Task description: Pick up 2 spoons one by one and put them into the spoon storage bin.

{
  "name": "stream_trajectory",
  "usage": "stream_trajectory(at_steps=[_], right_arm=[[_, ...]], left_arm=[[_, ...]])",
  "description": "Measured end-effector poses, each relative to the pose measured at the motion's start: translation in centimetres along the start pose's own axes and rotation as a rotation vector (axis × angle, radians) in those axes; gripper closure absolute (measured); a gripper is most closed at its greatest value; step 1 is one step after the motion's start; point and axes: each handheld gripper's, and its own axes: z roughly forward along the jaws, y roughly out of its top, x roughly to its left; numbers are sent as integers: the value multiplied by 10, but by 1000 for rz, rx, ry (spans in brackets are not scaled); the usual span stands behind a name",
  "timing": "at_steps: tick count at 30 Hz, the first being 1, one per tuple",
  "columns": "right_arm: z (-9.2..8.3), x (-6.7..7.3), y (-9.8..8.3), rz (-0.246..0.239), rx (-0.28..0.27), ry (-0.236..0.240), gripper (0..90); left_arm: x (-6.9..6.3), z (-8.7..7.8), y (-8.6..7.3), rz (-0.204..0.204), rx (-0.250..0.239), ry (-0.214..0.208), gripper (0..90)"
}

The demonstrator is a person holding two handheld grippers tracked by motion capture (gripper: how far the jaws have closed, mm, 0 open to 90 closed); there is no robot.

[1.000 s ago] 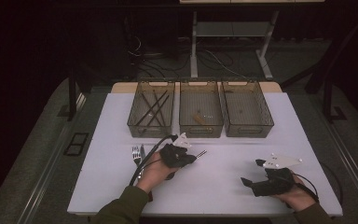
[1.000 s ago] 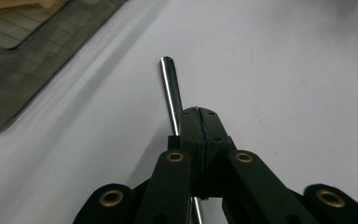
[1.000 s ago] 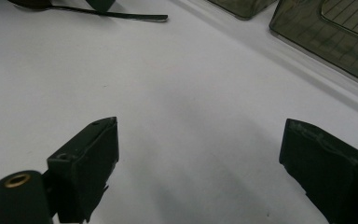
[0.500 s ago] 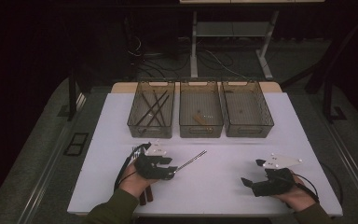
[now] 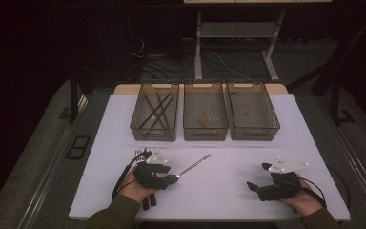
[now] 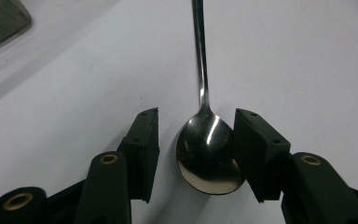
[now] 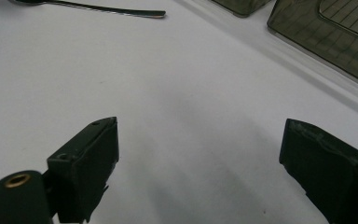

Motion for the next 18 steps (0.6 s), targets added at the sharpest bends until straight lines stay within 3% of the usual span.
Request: stream_trajectory(at_steps=[8,10,11,18], right_arm=[[-1,0,0,6,4,-4,120],[0,0,0,-3,1,-4,120],[0,0,0,-5,2,-3,120],[1,1,0,-14,8,-8,120]], left_arm=[[-6,3,2,30,17,-6,489],[-7,4,2,51,23,-7,506],[-9,4,2,38,24,-5,508],[-11,4,3,49,34,-9,612]])
